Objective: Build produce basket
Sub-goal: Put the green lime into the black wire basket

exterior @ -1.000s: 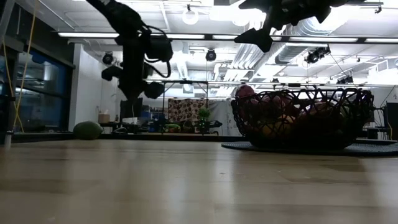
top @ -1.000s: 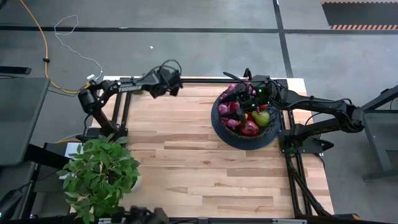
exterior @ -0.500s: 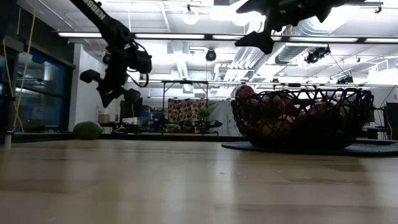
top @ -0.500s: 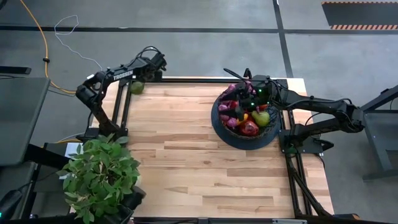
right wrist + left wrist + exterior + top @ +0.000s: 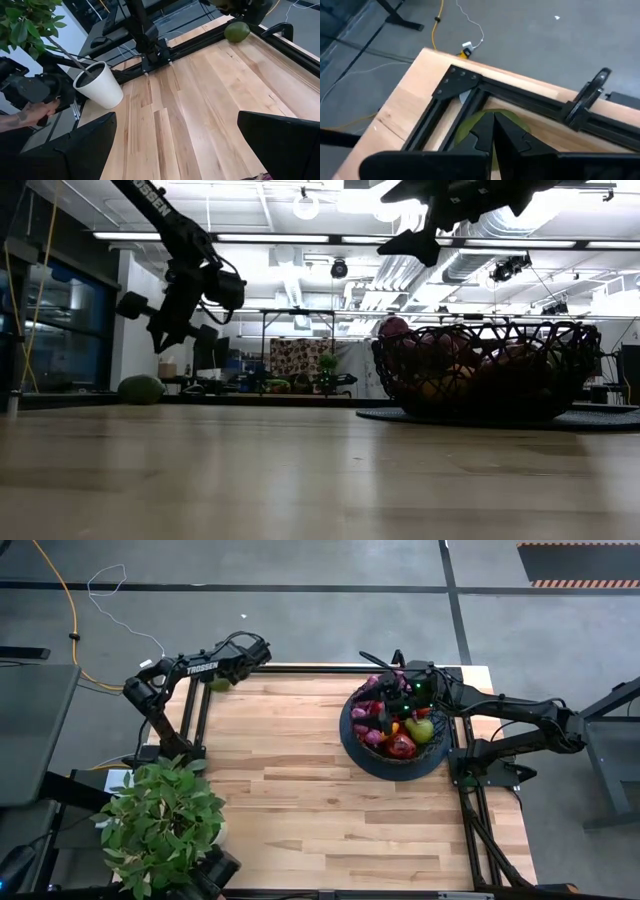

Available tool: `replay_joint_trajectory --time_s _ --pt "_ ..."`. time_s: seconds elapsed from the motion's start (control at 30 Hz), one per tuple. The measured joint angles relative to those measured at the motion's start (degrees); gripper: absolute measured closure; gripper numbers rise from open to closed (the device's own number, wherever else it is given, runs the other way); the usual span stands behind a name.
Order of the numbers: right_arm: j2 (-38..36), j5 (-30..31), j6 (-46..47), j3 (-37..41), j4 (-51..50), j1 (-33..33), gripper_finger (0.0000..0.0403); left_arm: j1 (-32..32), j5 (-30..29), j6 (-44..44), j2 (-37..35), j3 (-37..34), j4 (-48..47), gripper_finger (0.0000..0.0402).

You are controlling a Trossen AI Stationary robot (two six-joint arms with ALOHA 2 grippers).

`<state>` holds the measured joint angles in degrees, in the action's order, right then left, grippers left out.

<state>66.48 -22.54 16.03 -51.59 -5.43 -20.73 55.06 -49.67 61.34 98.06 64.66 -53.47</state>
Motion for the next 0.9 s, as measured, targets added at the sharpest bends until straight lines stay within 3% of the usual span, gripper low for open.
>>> replay_joint_trajectory --time_s 0.1,0.23,0.3,0.53,0.9 --pt "0.00 -0.09 0.00 0.00 0.00 -0.13 0.0006 -0.02 -0.35 2.88 0.98 -0.39 1.16 0.0401" --pt "0.00 -0.09 -1.80 0.00 -0.02 -0.42 0.0006 -0.57 3.50 4.73 0.72 0.73 1.80 0.0401" --pt "0.00 -0.17 -3.48 0.00 -0.04 -0.78 0.0006 -2.11 1.67 5.91 0.27 1.27 1.29 0.0401" --pt "-0.02 -2.78 -4.08 0.00 -0.44 -3.24 0.0006 -1.03 3.00 20.15 0.39 -2.01 -3.32 0.0401" --pt "-0.02 -6.12 -1.51 0.00 -4.34 -5.16 0.0006 0.27 -3.70 29.00 3.36 -3.93 -2.74 0.0401"
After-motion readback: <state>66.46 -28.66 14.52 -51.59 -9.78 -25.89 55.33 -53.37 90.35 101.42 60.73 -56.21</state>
